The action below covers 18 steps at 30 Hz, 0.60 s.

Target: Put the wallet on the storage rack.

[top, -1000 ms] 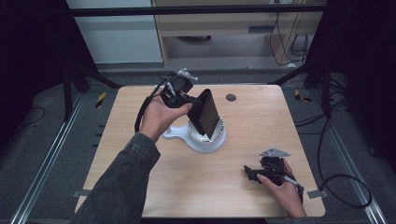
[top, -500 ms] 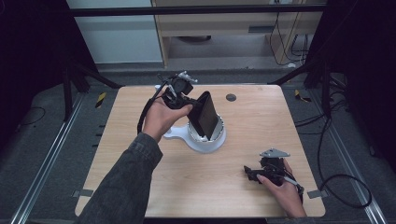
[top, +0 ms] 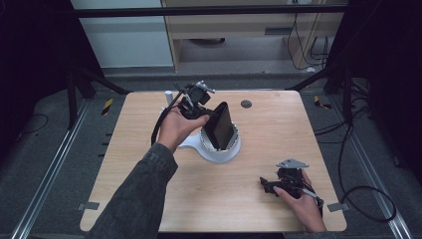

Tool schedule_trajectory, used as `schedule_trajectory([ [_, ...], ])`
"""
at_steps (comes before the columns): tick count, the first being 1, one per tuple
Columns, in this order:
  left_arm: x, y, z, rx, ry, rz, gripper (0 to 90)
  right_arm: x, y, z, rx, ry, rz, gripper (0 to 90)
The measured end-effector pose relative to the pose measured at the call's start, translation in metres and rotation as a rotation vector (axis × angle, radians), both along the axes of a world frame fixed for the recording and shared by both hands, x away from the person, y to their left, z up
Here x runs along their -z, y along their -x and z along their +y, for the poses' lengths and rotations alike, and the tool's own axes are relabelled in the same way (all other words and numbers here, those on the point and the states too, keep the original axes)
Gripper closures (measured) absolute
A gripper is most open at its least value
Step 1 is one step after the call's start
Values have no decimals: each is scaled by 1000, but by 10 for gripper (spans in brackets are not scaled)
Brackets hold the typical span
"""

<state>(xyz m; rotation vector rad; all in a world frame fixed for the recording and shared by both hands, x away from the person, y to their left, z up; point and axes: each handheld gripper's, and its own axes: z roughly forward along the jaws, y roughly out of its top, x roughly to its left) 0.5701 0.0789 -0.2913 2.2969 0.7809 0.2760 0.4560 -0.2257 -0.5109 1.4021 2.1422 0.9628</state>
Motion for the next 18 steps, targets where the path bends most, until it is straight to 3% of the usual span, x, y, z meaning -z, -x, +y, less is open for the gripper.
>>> schedule_trajectory([
  [18,7,-13,-2,-11,-12,23,803,1,1,1,-6,12,-6,44],
])
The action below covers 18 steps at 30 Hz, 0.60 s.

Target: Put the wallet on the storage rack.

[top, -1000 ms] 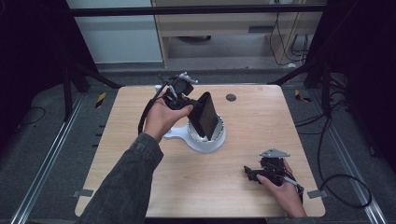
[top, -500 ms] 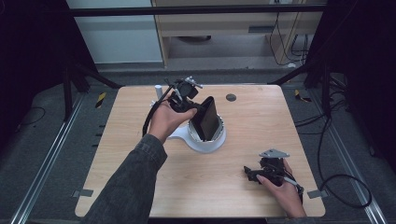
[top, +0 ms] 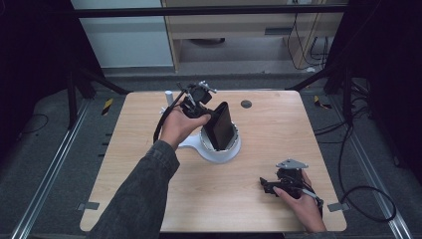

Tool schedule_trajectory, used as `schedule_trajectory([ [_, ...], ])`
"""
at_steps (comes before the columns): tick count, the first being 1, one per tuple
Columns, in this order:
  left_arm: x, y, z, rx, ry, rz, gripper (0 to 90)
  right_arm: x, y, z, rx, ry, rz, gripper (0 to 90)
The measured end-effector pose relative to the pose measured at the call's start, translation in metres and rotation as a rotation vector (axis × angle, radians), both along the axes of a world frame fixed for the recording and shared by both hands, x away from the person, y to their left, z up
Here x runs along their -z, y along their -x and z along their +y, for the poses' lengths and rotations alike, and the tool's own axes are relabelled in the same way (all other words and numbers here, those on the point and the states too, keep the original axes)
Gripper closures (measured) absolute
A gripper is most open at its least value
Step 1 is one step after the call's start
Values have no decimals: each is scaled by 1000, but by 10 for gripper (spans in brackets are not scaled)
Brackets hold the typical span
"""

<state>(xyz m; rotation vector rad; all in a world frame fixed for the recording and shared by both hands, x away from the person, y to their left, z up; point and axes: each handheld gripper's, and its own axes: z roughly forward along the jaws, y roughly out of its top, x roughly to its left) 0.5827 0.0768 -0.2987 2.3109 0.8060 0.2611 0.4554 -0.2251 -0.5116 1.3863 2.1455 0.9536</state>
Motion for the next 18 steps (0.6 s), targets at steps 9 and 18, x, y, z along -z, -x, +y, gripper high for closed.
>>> schedule_trajectory([
  [9,2,-6,2,-18,20,-9,764,0,1,0,-1,-3,-2,43],
  [18,-2,-5,7,-52,37,-41,683,1,1,1,-4,3,-6,37],
])
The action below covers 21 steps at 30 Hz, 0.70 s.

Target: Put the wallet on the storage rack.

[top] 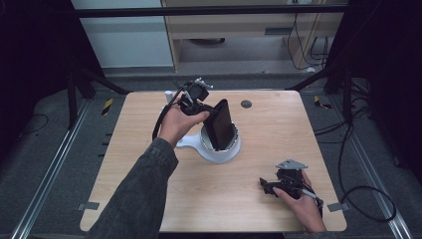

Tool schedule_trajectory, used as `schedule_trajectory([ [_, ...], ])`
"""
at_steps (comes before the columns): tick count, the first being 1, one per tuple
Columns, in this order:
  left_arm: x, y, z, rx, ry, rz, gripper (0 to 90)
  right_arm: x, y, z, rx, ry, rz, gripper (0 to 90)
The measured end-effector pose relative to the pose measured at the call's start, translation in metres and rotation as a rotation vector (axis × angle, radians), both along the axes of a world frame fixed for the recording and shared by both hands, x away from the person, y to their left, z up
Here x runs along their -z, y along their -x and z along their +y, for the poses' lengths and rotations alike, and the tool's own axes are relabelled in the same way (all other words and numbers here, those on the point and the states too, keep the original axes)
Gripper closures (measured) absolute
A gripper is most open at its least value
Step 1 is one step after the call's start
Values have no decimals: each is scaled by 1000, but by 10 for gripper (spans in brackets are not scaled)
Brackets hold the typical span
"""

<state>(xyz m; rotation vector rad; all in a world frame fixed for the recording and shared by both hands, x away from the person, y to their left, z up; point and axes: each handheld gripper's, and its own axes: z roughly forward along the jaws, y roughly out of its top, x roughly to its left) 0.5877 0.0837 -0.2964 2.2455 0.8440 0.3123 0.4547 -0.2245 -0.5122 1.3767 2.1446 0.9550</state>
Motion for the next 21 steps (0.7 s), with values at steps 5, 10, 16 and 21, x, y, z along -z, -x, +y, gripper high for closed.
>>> schedule_trajectory([
  [5,-4,3,2,0,3,-22,676,0,0,0,0,1,-2,37],
  [10,-6,4,4,-2,-1,-36,683,0,0,0,2,1,0,36],
  [16,-8,4,5,-12,2,-55,682,0,0,0,0,0,1,33],
  [21,-11,7,7,-12,19,-74,650,0,0,1,0,0,1,33],
])
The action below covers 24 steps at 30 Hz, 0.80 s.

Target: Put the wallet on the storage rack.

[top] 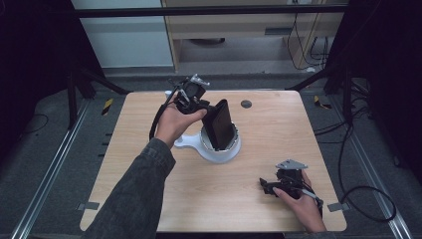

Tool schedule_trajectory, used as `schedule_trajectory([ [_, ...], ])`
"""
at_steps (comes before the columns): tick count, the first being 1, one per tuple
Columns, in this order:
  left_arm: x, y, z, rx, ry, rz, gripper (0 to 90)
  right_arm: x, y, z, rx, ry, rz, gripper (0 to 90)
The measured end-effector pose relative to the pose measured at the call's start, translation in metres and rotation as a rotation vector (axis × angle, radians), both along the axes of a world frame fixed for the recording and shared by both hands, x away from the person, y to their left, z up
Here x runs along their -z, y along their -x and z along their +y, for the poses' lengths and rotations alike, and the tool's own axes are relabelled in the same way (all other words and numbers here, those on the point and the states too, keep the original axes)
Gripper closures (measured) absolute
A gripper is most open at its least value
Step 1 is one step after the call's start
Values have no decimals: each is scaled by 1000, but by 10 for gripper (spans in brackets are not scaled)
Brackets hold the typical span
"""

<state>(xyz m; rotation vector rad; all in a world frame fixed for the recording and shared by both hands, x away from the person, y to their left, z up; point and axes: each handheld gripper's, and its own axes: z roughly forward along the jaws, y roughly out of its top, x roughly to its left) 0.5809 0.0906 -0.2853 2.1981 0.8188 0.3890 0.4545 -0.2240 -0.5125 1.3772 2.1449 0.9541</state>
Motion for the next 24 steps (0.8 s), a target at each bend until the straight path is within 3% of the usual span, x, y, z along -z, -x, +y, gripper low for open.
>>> schedule_trajectory([
  [7,-8,10,2,11,31,-37,533,0,0,0,-1,4,2,31],
  [12,-10,20,1,29,30,-51,382,0,0,1,-1,5,3,29],
  [16,-7,28,-1,56,34,-58,253,0,-1,1,-3,11,2,26],
  [20,0,38,-5,58,2,-77,138,0,-1,1,-4,12,1,25],
  [24,6,48,-5,63,8,-82,94,0,-1,2,-7,17,2,20],
])
